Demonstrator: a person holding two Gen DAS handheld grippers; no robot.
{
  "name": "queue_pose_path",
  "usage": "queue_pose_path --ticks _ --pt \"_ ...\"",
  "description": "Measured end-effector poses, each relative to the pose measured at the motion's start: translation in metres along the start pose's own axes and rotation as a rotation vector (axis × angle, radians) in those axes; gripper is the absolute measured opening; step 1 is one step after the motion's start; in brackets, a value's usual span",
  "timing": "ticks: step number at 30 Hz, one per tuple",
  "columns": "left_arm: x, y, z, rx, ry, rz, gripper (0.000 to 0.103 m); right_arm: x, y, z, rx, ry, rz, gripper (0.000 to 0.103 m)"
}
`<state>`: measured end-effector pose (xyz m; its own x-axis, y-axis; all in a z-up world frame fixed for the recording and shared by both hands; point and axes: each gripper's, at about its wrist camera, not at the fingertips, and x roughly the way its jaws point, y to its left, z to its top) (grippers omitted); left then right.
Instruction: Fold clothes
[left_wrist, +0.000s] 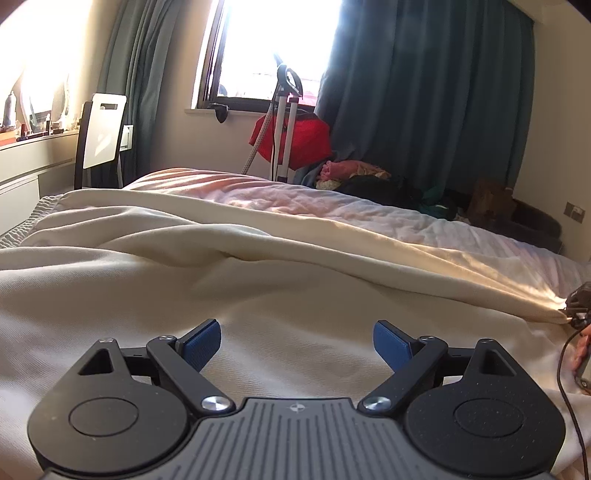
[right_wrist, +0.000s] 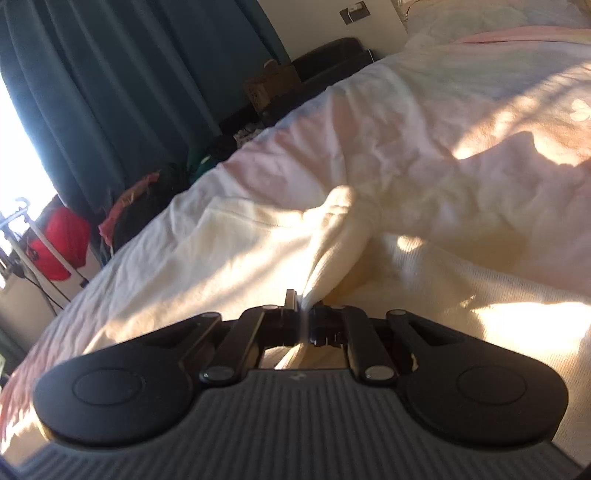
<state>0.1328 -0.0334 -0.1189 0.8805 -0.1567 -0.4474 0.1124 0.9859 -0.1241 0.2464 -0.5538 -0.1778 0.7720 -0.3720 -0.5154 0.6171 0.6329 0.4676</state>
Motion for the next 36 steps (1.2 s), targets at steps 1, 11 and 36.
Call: queue_pose_path --ticks 1,11,36 --pt "-0.002 0.0 0.0 0.003 -0.005 0.001 0.091 0.0 0.0 -0.002 -0.015 0.001 -0.001 0.009" --pt "-0.032 -0.018 0.006 0.081 -0.126 0.026 0.092 -0.081 0.029 0.011 -0.166 -0.02 0.08 0.012" --pt "-0.094 0.061 0.029 -0.161 0.03 0.287 0.096 -0.207 0.064 -0.016 -0.463 0.096 0.326 0.093"
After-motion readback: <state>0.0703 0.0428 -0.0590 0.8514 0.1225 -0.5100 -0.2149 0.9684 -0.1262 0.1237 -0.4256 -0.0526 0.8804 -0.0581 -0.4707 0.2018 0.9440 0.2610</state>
